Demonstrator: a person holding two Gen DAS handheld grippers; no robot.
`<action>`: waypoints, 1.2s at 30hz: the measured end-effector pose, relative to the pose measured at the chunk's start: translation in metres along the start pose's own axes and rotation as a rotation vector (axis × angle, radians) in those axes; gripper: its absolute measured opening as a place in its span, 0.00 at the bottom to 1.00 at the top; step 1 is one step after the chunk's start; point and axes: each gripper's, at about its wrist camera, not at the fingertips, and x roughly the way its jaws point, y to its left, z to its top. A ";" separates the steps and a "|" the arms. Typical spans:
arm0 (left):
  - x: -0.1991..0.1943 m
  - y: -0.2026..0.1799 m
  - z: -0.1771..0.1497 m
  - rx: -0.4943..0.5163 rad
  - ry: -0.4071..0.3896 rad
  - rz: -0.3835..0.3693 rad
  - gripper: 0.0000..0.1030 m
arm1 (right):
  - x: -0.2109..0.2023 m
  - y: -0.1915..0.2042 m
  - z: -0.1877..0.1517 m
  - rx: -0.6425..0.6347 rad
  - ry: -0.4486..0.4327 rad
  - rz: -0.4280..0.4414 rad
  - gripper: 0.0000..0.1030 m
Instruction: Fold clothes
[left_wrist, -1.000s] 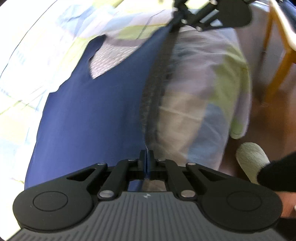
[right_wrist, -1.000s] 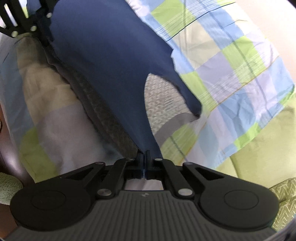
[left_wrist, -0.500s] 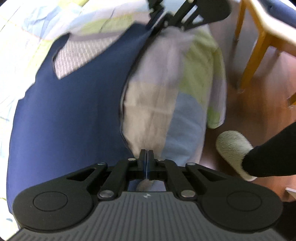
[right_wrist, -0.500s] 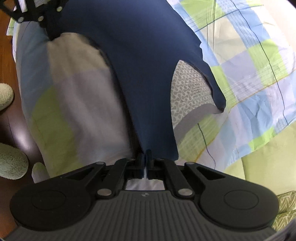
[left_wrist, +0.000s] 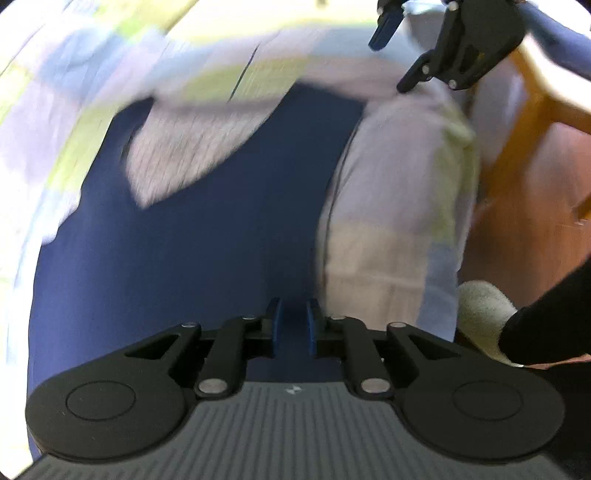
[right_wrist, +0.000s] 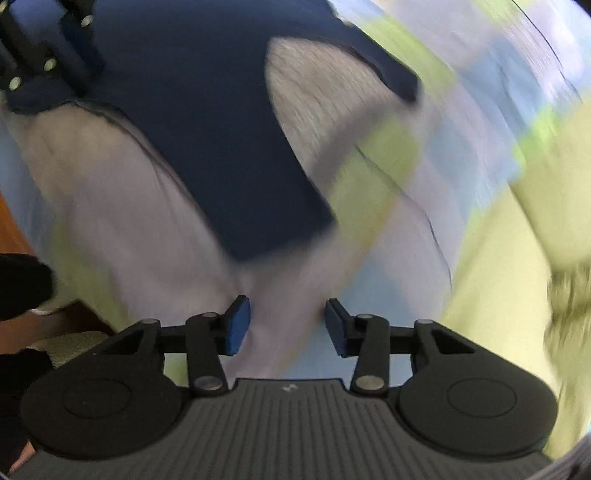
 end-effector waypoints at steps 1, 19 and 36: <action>-0.001 0.006 0.003 -0.002 -0.020 0.006 0.23 | -0.003 -0.003 -0.001 0.008 0.003 -0.009 0.37; 0.094 0.148 0.090 -0.292 -0.078 0.271 0.31 | 0.106 -0.077 0.162 -0.357 -0.435 -0.214 0.33; 0.103 0.135 0.115 -0.260 -0.120 0.161 0.00 | 0.118 -0.116 0.155 -0.334 -0.403 -0.224 0.00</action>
